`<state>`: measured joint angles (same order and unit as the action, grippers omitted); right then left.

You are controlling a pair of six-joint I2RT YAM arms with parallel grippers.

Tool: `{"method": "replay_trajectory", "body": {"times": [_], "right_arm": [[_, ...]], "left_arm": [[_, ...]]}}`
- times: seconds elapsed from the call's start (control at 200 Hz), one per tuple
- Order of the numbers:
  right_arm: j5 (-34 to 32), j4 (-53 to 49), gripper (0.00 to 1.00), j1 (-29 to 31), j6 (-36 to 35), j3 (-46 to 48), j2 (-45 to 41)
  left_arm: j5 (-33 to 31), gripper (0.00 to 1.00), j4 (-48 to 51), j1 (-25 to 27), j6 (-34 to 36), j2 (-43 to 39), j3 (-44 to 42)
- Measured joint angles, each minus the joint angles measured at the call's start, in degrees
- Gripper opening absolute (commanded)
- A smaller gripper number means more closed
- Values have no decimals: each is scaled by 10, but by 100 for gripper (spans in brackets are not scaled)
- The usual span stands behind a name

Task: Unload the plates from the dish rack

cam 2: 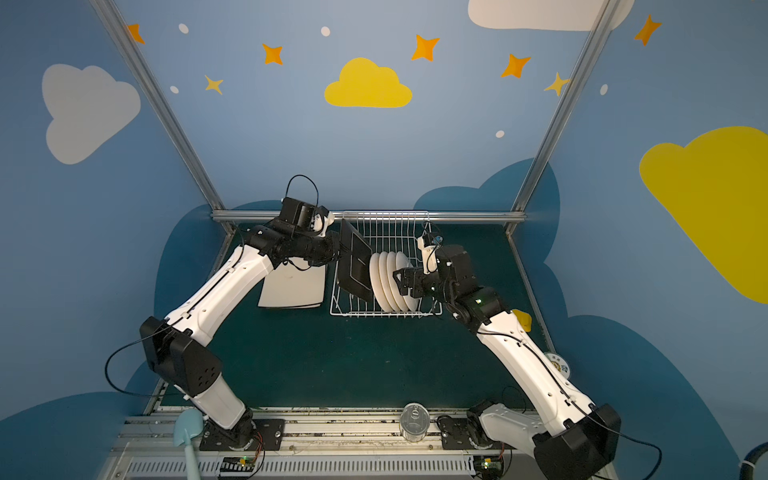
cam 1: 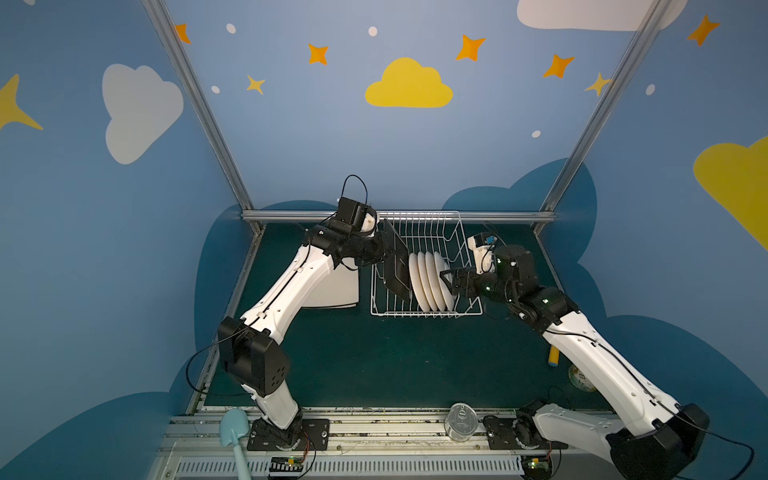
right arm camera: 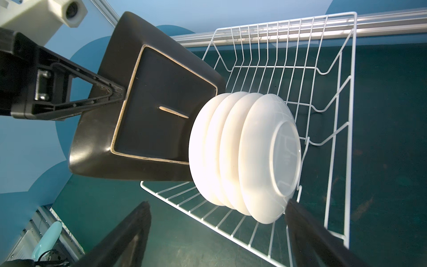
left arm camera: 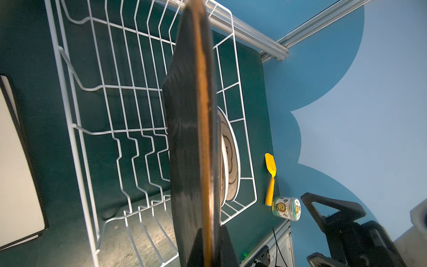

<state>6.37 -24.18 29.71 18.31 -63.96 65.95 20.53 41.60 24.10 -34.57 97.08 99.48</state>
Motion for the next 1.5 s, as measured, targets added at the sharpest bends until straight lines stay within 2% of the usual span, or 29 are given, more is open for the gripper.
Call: {"method": "replay_trajectory", "body": {"times": [0.28,0.546,0.671,0.846,1.056,1.497], "right_arm": [[5,0,91,0,10,-8,8],[12,-6,92,-4,30,-35,22],[17,-12,95,-8,51,-46,27],[25,-28,95,-19,86,-76,33],[53,-26,95,-39,141,-99,33],[118,2,95,-66,275,-135,83]], "left_arm": [[-18,3,0,-4,29,-9,0],[-41,3,-3,-5,88,-46,0],[-46,3,-43,-5,128,-80,-31],[-59,3,-128,-1,211,-146,-129],[-103,3,-185,19,321,-173,-190],[-213,3,-298,109,591,-226,-320]]}}
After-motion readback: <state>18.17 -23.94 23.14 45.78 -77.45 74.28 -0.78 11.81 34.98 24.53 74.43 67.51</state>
